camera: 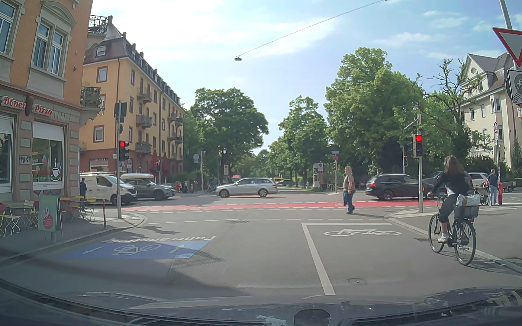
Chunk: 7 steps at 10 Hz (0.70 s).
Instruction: Follow the waypoints while adhering to traffic rules and regulations
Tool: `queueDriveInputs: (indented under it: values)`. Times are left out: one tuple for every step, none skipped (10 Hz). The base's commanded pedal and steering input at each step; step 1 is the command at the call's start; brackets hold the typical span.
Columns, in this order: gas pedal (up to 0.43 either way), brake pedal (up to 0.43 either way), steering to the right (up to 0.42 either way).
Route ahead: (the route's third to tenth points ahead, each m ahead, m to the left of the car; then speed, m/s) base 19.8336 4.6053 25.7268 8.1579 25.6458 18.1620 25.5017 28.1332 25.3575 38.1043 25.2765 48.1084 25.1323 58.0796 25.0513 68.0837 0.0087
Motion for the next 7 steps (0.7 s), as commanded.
queueDriveInputs:
  values:
    - [0.0,0.287,-0.012]
    - [0.0,0.287,-0.012]
    - [0.0,0.287,-0.013]
    - [0.0,0.287,-0.012]
    - [0.0,0.287,-0.012]
    - [0.0,0.287,-0.012]
    - [0.0,0.287,-0.013]
